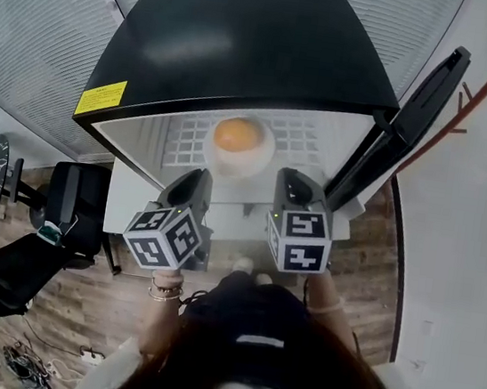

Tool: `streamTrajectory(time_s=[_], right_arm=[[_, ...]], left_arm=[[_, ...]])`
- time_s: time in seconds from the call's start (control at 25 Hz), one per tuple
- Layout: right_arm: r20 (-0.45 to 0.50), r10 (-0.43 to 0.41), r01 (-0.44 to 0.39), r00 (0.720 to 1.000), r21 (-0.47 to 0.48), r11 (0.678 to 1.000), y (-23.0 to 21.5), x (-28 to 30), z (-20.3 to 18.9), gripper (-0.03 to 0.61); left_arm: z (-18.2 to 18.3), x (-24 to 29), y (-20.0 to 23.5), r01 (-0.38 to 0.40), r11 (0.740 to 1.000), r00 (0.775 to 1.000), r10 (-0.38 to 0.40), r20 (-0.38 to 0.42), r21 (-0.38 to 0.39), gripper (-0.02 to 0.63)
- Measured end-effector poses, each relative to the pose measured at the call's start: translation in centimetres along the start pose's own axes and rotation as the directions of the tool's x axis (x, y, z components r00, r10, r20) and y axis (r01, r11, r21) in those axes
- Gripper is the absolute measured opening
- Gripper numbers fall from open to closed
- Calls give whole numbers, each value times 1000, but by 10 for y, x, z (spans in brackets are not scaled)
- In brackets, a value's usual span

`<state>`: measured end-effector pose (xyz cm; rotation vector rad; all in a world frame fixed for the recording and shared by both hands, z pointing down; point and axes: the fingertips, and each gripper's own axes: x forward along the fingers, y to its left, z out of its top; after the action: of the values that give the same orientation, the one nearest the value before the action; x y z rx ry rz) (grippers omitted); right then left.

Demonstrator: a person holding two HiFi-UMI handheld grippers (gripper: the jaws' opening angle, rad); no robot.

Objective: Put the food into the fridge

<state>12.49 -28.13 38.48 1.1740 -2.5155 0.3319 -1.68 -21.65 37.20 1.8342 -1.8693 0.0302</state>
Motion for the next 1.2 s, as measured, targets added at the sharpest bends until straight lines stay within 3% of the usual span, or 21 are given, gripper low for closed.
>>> streamTrajectory(time_s=[0.2,0.24,0.36,0.64,1.2], right_arm=[[1,40,-41,999,8,999,3,-18,-10,0],[2,51,-51,999,11,999,5,-21,-13,0],[0,83,-83,997,14,996,10,-29,-21,-1],[-26,121,-121,992,14,993,18,-43,-36,-2],[34,181,-182,983,44,982,64,-72,-37,-3]], left_arm=[[-15,-19,-15,-31,999,999,31,-9,17,56],[-18,-23,-16,-46,999,999,46,-10,23,8],[-28,-34,-23,-65,997,998,66,-16,35,5],[-43,-48,-44,-50,997,999,51,-17,55,0],[-50,-81,-39,-21,999,1000,20,17,34,0]])
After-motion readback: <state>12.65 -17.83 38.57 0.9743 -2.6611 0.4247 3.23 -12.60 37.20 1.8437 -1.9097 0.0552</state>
